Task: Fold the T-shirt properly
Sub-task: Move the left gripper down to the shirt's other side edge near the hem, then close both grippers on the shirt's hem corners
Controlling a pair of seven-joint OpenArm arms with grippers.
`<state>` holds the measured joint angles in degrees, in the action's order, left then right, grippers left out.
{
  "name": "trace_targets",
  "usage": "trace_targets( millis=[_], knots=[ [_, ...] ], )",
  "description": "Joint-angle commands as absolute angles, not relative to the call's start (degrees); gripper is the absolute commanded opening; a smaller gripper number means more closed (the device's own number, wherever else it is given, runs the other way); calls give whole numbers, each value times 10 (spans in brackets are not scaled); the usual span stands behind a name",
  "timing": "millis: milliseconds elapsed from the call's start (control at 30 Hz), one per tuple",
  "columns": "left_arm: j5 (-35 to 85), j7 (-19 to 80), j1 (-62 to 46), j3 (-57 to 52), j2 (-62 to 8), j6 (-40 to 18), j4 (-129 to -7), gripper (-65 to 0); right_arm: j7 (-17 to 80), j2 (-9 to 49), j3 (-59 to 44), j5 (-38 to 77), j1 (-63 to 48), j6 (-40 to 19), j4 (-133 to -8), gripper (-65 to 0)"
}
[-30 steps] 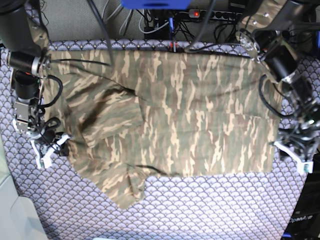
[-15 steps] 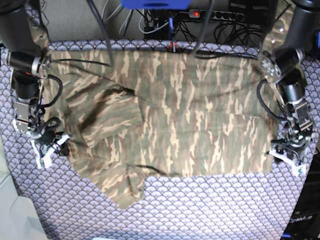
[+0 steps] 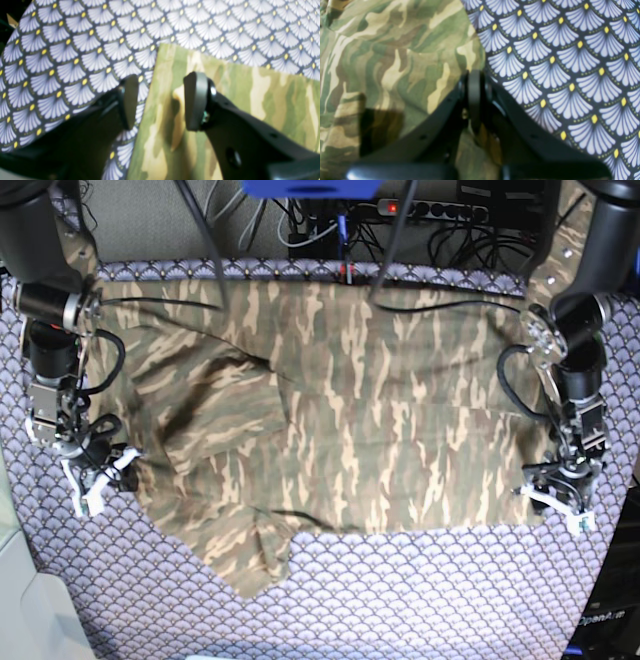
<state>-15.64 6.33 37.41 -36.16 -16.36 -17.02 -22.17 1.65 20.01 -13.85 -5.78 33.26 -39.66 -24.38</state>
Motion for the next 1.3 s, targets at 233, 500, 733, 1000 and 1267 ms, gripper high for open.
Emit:
trace_targets(
  millis=[233,500,733,1000,1267],
  knots=[
    [-156,-15,391,-361,-181,-163,-163,-356,2,211,-138,-52,347,-400,-253,-650],
    [-155,-38,391,-362,-182,-162,-128,-356,2,211,-138,-52,347,-400,-253,-650],
    [-152,-38,390,-364,-182,-163,-106,-358,2,211,-138,-52,347,-400,-253,-650],
    [-152,-36,385,-364,-179,-169,-105,-420,2,214,-138,-52,347,-400,-253,-650],
    [-155,-36,382,-362,-172,-169,-105,-600,2,214,-138,-52,347,-400,-253,-650]
  ],
)
